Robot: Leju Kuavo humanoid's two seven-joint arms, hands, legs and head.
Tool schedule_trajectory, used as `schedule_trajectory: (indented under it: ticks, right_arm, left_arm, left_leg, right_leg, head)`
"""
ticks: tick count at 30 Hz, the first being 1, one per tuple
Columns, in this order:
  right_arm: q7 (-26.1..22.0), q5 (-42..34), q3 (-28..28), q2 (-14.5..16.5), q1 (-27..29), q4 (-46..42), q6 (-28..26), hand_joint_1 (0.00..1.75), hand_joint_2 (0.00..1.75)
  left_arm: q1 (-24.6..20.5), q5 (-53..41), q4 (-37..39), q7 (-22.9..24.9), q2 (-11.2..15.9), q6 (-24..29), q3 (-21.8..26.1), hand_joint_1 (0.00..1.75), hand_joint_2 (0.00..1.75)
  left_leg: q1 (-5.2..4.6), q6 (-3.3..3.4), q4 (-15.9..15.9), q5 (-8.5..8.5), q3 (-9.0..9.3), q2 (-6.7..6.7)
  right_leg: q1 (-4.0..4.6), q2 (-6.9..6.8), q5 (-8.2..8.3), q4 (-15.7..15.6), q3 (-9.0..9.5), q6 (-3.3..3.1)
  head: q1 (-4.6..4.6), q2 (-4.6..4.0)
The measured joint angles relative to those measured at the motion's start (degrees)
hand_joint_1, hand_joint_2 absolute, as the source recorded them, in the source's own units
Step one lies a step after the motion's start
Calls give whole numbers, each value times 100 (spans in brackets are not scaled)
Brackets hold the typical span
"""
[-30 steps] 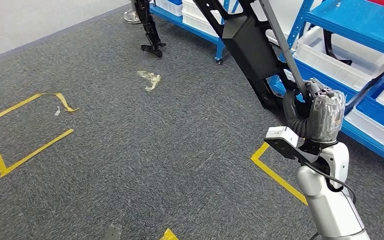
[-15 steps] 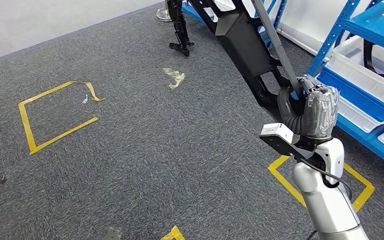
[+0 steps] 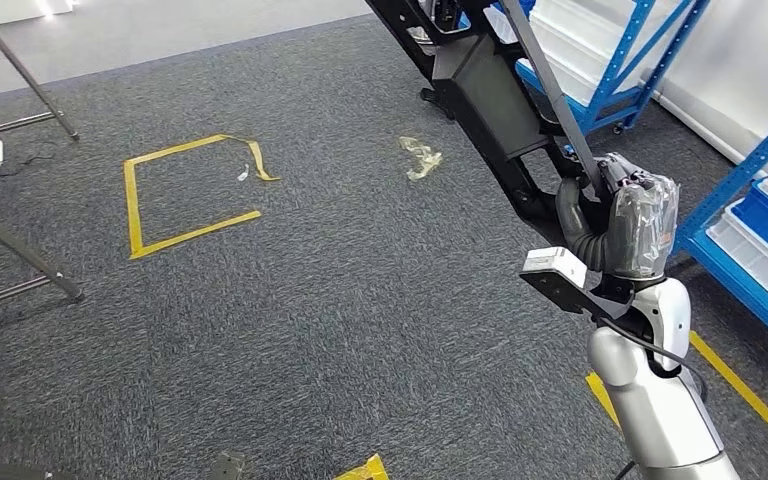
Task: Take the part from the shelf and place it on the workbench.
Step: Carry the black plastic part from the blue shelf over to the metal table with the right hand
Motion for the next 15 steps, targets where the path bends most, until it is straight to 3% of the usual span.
schedule_trajectory:
  ticks: [2,4,5,7,9,11,12,13,15]
  right_arm:
    - [-1,-5,1,-14,14,4,-1,169,175]
    - [-2,-7,5,-18,30,6,-1,169,175]
    - [-2,-8,8,-16,30,5,-1,169,175]
    - [-2,-10,12,-14,30,4,-1,169,175]
    - [-1,-10,11,-16,38,4,-2,169,175]
    - [0,-8,13,-16,53,5,-3,169,175]
    - [0,-3,14,-15,63,5,-2,169,175]
    - [0,3,15,-14,72,4,-2,169,175]
    - [0,17,15,-14,80,3,1,169,175]
  left_arm:
    - [2,-17,0,2,1,4,-6,0,175]
    - [17,-27,1,4,4,9,-8,0,175]
    - [26,-27,2,5,6,10,-9,0,175]
    - [32,-30,4,6,8,12,-13,0,175]
    - [24,-32,4,6,6,13,-19,0,175]
    - [24,-32,4,6,4,13,-29,0,175]
    - [28,-32,4,6,3,13,-33,0,175]
    - [30,-32,4,7,3,13,-37,0,175]
    - [23,-32,4,10,5,13,-41,0,175]
  left_leg:
    - [-5,-75,28,-2,-36,-123]
    - [6,-143,15,21,-72,-218]
    - [9,-169,29,11,-90,-174]
    - [3,-211,294,-164,-230,142]
    - [7,-239,992,-516,-567,485]
    - [23,-253,1580,-716,-849,559]
    - [25,-251,1592,-672,-848,569]
    - [27,-242,1364,-537,-721,593]
    - [1,-199,598,-243,-288,805]
  right_leg:
    - [-18,122,154,-434,216,-17]
    - [3,39,178,-460,230,-102]
    - [1,-13,191,-467,235,-138]
    - [-10,-133,200,-487,251,-234]
    - [25,-269,186,-488,255,-307]
    - [60,-417,175,-487,253,-330]
    - [69,-490,170,-487,254,-335]
    - [75,-560,165,-486,260,-339]
    - [98,-687,146,-485,280,-335]
  head:
    - [-7,0]
    - [-15,0]
    - [-17,0]
    - [-45,0]
    - [-69,0]
    - [-68,0]
    - [-69,0]
    - [-68,0]
    - [-69,0]
